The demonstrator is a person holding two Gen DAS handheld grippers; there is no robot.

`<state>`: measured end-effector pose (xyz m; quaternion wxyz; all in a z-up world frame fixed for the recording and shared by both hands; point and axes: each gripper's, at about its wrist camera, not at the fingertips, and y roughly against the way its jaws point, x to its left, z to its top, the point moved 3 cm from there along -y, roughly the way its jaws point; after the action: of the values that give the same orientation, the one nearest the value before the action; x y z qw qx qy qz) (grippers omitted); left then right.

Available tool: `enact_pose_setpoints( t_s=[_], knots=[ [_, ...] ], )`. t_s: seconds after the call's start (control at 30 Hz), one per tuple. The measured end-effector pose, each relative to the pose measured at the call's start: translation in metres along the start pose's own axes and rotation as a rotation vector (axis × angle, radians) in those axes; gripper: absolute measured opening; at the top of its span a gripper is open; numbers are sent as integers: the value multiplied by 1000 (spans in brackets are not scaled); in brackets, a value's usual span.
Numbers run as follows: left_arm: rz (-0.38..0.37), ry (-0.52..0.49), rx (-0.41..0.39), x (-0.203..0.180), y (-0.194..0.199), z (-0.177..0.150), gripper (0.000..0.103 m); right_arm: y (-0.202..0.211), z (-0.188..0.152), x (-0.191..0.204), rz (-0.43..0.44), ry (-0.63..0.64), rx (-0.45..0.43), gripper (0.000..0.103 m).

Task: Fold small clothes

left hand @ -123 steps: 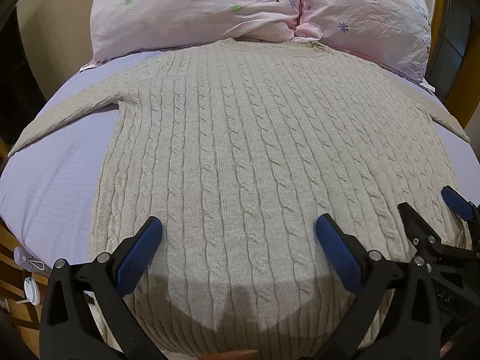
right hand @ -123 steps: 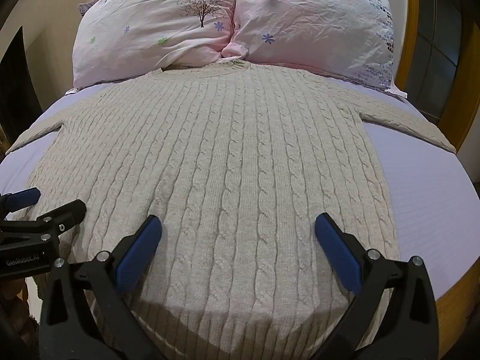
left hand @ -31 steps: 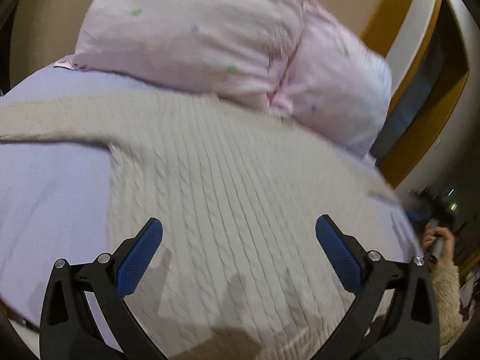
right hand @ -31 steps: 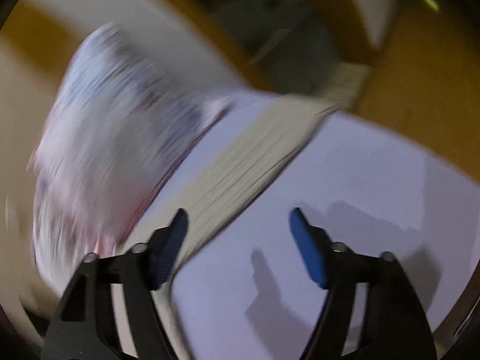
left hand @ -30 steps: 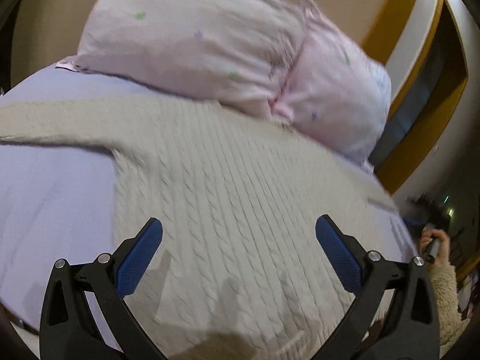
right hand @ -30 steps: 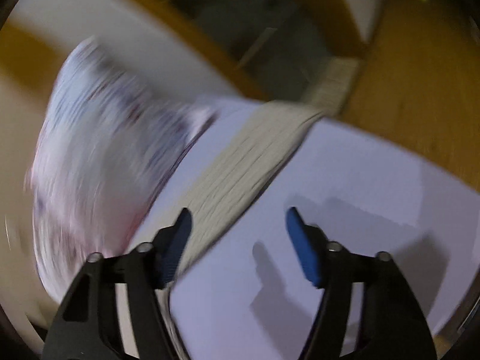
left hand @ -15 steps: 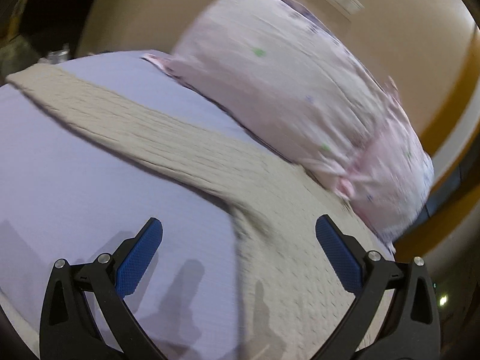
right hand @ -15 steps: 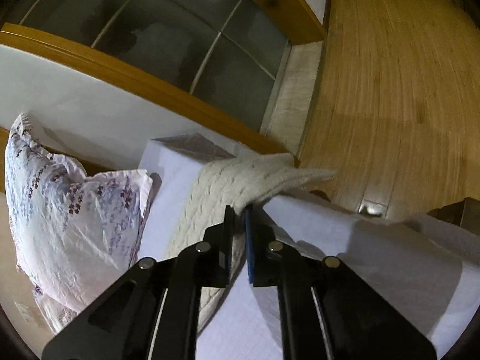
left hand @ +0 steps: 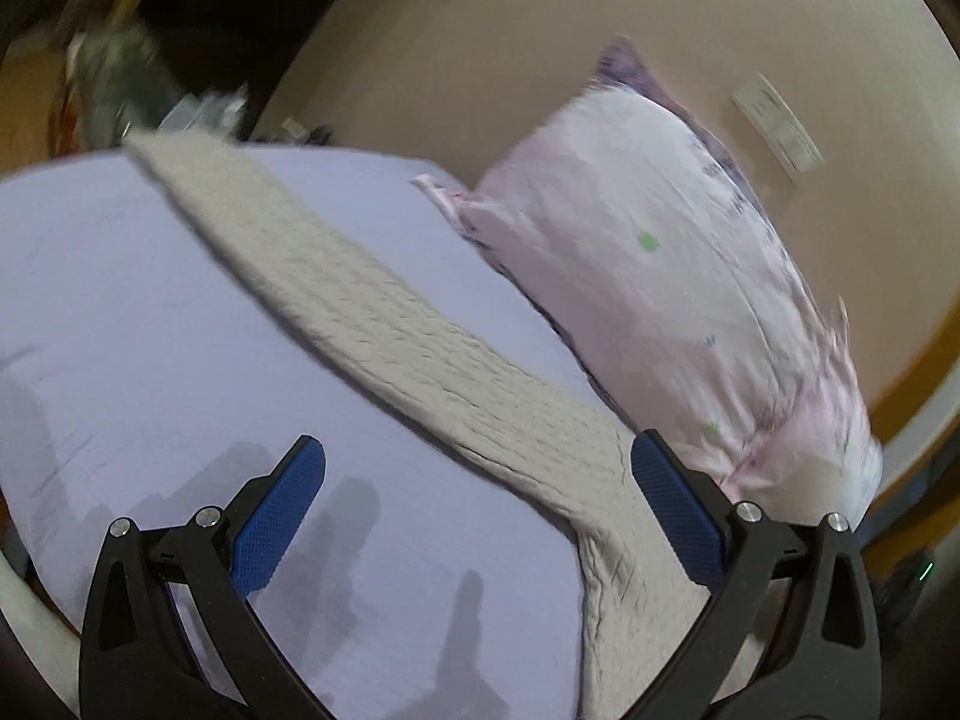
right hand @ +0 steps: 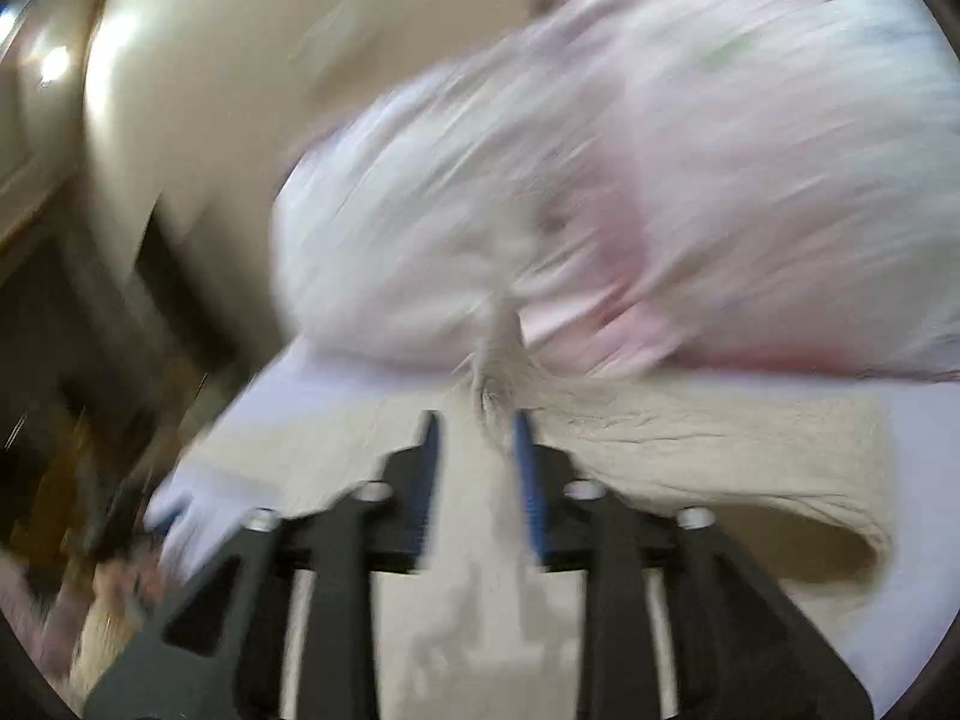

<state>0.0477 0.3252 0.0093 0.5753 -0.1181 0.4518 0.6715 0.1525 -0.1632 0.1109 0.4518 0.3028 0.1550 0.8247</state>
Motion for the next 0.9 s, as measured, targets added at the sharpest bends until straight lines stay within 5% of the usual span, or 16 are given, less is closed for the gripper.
enact_pose_setpoints(
  t_s=[0.13,0.33,0.57,0.67,0.7,0.83,0.9],
  knots=[
    [-11,155,15,32,-4,19,85,10,-10,7,-3,-17,-36,64],
    [70,247,-7,63,-17,50,79,43,-19,-40,-119,-122,-60,70],
    [122,365,-16,92,-33,80,58,51,-34,-70,-159,-196,-67,77],
    [136,383,7,98,-43,86,29,51,-38,-75,-156,-207,-67,77],
    [153,373,11,97,-45,87,10,50,-39,-77,-157,-208,-66,77],
    [101,219,-4,42,-42,92,7,62,-45,-89,-174,-220,-75,78],
    [-8,80,15,-24,-40,86,7,71,-49,-98,-195,-231,-92,78]
  ],
)
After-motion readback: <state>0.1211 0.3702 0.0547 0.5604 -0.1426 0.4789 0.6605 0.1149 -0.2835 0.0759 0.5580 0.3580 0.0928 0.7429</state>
